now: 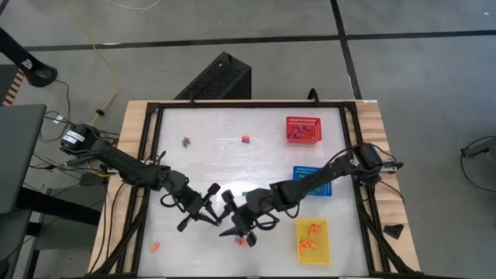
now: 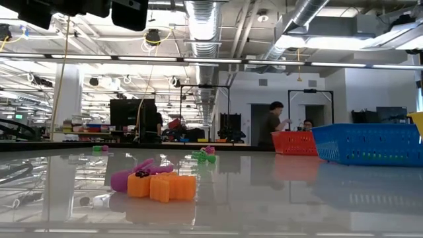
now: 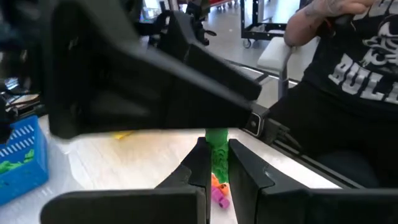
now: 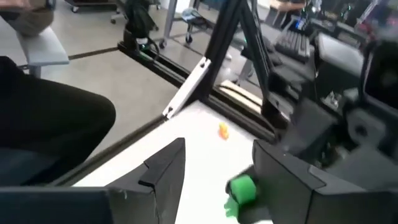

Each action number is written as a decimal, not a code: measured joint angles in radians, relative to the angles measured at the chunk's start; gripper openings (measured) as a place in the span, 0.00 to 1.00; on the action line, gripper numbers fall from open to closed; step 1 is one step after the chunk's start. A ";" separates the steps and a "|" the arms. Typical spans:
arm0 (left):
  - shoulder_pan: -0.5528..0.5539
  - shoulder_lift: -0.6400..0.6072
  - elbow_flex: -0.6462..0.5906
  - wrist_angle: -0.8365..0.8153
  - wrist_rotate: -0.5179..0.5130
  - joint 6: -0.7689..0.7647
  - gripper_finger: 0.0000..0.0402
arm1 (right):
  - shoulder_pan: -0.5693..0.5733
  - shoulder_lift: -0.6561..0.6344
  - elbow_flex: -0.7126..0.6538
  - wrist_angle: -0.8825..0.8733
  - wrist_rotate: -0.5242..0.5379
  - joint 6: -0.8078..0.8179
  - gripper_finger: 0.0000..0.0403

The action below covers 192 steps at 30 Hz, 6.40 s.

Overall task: Sort Halloween decoration
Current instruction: Put the green skeleton toy into the blue basket, then put the violet skeleton toy into the red basket

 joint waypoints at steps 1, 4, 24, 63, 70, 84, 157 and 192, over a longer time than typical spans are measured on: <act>0.000 0.000 0.000 0.000 0.000 0.003 0.04 | -0.002 0.000 0.000 -0.005 0.000 0.006 0.53; 0.000 0.000 0.000 -0.002 0.000 0.005 0.04 | -0.014 -0.001 0.000 -0.023 0.000 0.007 0.51; 0.000 -0.003 -0.001 0.031 -0.002 -0.020 0.04 | -0.017 -0.005 0.002 -0.092 0.001 -0.060 0.26; 0.011 -0.098 0.002 -0.186 -0.249 -0.150 0.40 | 0.016 -0.095 -0.003 -0.590 0.134 0.143 0.16; 0.011 -0.112 0.002 -0.246 -0.250 -0.151 0.40 | 0.041 -0.150 -0.003 -0.977 0.147 0.411 0.15; 0.011 -0.111 0.002 -0.285 -0.269 -0.167 0.40 | 0.015 -0.461 -0.164 -1.472 0.339 0.748 0.18; 0.008 -0.109 0.000 -0.417 -0.263 -0.257 0.38 | 0.104 0.194 0.099 -0.514 0.147 0.642 0.51; -0.201 -0.109 0.000 -0.458 -0.456 -0.463 0.38 | 0.106 0.176 0.097 -0.488 0.259 0.543 0.08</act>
